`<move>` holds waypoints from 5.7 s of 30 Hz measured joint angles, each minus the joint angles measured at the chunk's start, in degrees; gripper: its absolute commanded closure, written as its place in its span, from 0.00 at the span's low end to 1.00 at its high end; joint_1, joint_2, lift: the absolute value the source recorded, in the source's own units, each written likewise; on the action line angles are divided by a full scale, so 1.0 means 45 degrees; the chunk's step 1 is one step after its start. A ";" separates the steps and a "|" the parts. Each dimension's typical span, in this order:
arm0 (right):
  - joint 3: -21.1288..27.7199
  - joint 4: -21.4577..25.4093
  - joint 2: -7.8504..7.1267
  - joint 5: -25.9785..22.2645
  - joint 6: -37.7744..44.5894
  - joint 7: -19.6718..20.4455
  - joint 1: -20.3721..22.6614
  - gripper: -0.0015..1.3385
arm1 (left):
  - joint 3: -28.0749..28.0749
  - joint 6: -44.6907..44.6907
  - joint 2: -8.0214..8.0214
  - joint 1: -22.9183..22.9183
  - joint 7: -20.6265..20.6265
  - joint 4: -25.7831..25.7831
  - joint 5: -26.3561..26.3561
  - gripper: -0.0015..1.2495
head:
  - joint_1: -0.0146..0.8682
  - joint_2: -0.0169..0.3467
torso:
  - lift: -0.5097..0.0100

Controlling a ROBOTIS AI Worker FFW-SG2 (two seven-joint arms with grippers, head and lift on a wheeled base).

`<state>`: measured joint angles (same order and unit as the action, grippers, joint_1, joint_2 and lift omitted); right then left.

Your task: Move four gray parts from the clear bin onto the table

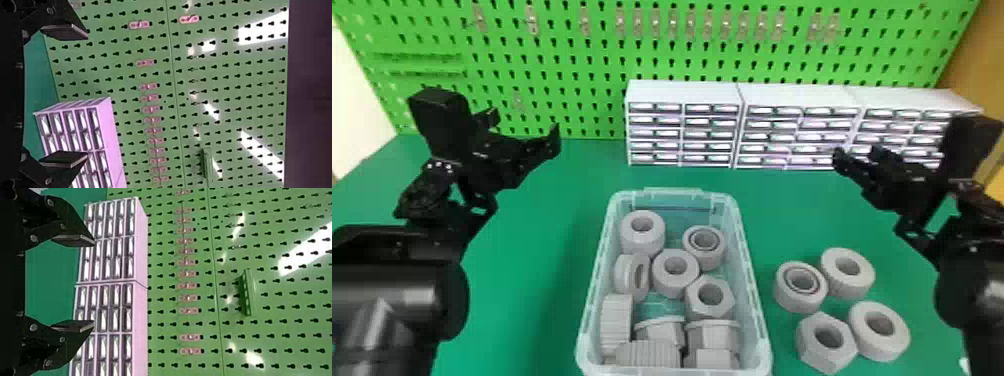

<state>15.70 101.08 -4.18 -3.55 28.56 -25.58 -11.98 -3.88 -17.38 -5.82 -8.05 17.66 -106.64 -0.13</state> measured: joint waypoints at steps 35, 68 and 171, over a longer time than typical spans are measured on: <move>-0.0401 0.0116 -0.0282 -0.0109 -0.0088 0.0078 0.0237 0.39 | -0.0045 0.0211 -0.0070 0.0122 -0.0039 -0.0049 -0.0115 0.17 | 0.78 0.14 | 0.89; -0.0766 0.0303 -0.0372 -0.0148 -0.0216 0.0079 0.0072 0.39 | -0.0325 0.0223 -0.0114 0.0434 -0.0215 0.0076 -0.0156 0.17 | 0.78 0.14 | 0.89; -0.0973 0.0611 -0.0469 -0.0304 -0.0280 0.0354 0.0367 0.39 | -0.0212 0.0642 -0.0170 0.0498 -0.0508 0.0420 0.0178 0.17 | 0.78 0.14 | 0.89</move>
<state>11.32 103.83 -6.29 -4.92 27.30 -23.98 -10.32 -4.83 -14.49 -6.58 -5.81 15.38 -104.75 0.67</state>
